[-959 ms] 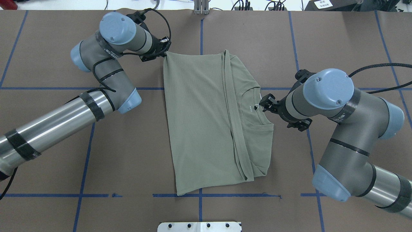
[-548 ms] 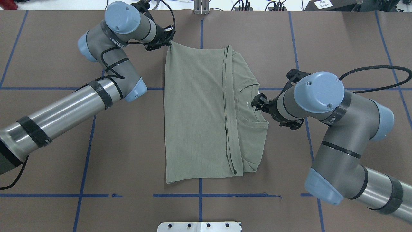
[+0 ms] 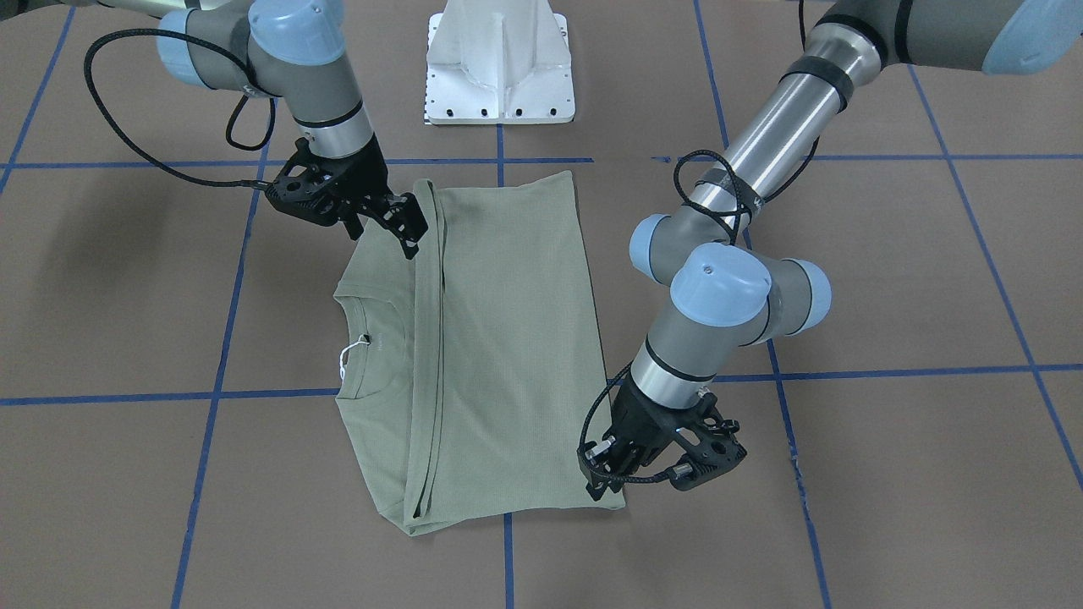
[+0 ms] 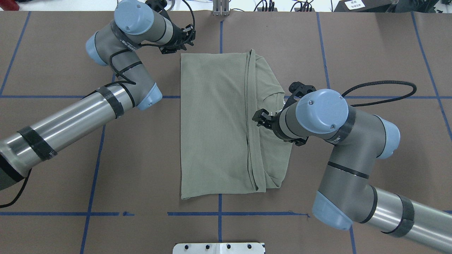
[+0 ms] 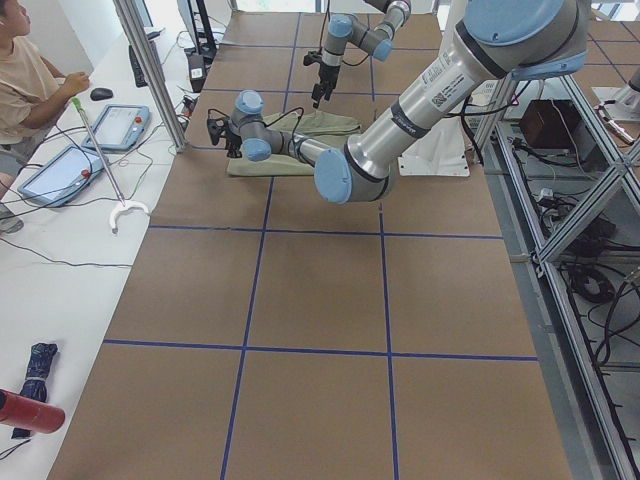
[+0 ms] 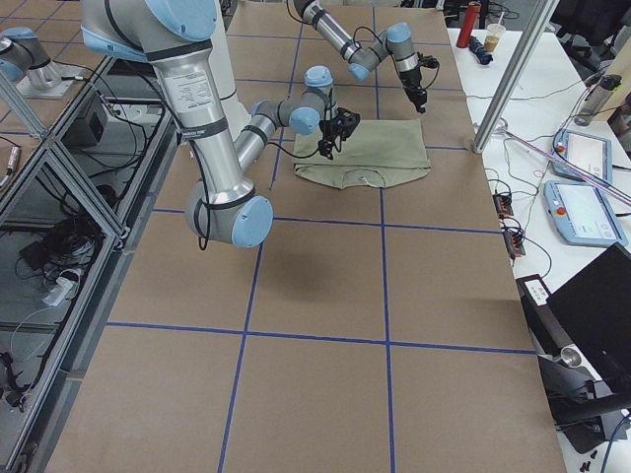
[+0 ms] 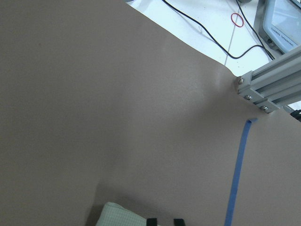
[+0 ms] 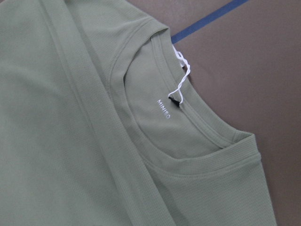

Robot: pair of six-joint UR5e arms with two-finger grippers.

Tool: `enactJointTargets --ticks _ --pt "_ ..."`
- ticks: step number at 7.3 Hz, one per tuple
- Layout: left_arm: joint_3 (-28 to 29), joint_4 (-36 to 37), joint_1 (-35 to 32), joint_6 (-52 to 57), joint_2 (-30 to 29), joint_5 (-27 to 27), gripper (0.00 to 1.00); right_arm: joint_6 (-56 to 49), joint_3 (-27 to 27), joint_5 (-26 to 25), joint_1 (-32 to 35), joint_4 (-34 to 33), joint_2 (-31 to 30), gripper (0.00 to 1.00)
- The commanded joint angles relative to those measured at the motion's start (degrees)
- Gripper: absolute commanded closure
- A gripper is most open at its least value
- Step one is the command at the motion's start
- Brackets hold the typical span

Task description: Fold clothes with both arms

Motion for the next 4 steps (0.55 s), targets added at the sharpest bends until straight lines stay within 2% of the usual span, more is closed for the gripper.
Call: enactJointTargets --ticks 1,2,3,4 --pt "-9.01 1.61 -0.53 0.07 6.17 -4.77 0.61 -4.38 -1.10 -0.68 -2.93 -0.52 1.00 0.00" --pt "-11.39 1.52 -1.06 0.34 8.37 -5.22 0.61 -10.94 -3.20 -0.95 -5.47 -3.83 2.31 0.00" --pt "-11.76 1.35 -1.15 0.34 8.92 -5.22 0.61 -17.53 -4.70 -0.95 -6.71 -11.52 5.97 0.00" --pt "-11.77 1.08 -1.15 0.34 9.01 -5.22 0.61 -21.08 -5.84 -0.86 -7.59 -14.82 7.84 0.00"
